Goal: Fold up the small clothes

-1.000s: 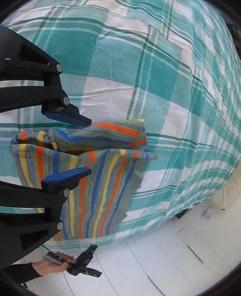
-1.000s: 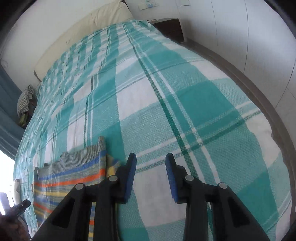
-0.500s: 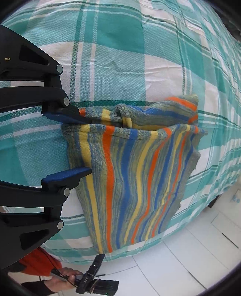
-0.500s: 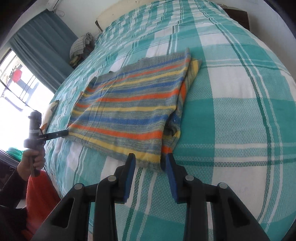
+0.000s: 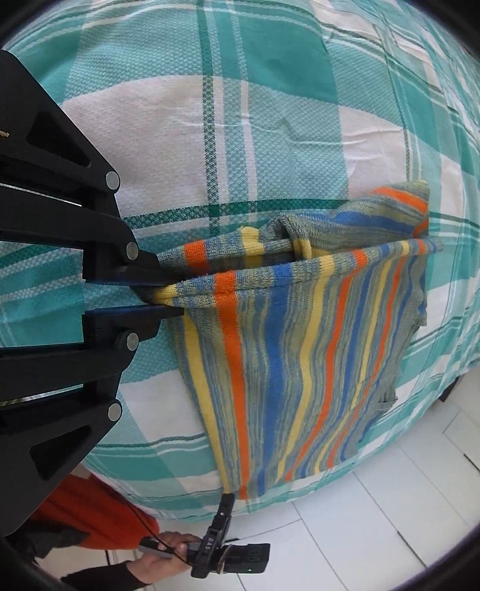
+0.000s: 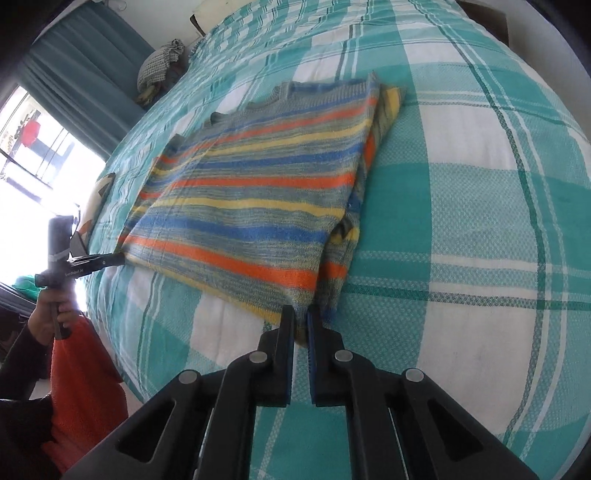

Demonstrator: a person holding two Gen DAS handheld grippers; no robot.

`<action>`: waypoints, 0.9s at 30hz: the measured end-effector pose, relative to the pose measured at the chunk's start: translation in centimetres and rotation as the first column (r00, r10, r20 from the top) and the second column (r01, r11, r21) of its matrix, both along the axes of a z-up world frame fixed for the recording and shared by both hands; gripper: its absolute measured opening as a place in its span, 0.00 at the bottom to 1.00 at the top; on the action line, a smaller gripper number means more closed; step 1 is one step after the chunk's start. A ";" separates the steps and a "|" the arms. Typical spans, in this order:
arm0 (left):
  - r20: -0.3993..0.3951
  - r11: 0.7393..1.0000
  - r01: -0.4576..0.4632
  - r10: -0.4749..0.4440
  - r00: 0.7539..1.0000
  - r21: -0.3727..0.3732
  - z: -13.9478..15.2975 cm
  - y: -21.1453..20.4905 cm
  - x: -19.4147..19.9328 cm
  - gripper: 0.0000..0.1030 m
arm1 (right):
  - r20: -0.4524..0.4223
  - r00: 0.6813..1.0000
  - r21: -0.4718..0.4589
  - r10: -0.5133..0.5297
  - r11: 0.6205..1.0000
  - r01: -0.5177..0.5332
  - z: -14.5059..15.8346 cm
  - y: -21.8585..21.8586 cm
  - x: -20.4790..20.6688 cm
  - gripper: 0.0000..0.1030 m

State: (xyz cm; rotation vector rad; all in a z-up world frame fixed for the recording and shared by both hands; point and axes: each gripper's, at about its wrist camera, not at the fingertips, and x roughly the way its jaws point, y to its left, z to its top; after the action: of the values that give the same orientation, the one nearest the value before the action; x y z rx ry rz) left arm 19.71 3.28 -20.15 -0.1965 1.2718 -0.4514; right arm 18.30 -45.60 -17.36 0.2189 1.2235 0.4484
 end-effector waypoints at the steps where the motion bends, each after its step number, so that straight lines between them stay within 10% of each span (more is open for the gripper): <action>1: 0.007 1.000 -0.006 0.006 1.000 -0.011 0.4 0.2 -0.2 0.14 | -0.015 1.000 -0.001 -0.010 1.000 0.010 -0.6 0.1 0.1 0.11; 6: 0.134 0.998 -0.049 0.044 0.990 0.036 4.7 2.0 -1.6 0.42 | 0.061 0.998 -0.061 -0.033 0.997 0.037 1.7 -0.8 -1.3 0.34; 14: 0.278 0.999 -0.025 0.031 0.960 -0.026 5.7 -4.3 2.7 0.43 | 0.268 0.963 -0.032 0.008 0.999 0.001 7.2 2.4 1.4 0.34; 17: 0.206 0.982 -0.123 0.092 0.974 0.143 0.7 -4.8 5.5 0.30 | 0.220 0.975 -0.002 0.010 1.000 -0.010 4.3 4.8 3.7 0.34; 21: 0.172 0.969 -0.241 0.229 0.958 0.049 0.2 -0.8 5.1 0.09 | 0.103 0.995 -0.116 0.008 0.993 0.004 -1.8 4.6 3.4 0.31; 23: 0.186 0.967 -0.251 0.239 0.953 0.043 1.7 0.0 3.6 0.22 | 0.114 0.993 -0.073 -0.042 0.996 0.050 -0.9 3.2 2.1 0.31; 25: 0.257 0.953 -0.293 0.266 0.929 0.073 3.4 0.7 1.2 0.84 | 0.146 0.985 -0.044 -0.092 0.994 0.099 0.7 2.2 0.4 0.39; 27: 0.359 0.938 -0.339 0.294 0.886 0.069 4.8 1.4 -1.7 0.94 | 0.229 0.965 -0.040 -0.127 0.989 0.139 2.2 1.2 -1.7 0.59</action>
State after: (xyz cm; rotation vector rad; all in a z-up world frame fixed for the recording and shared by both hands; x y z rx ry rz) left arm 17.97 4.66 -15.39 -0.2015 0.8976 -0.1100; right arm 16.65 -44.38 -15.13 0.1958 0.9899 0.3126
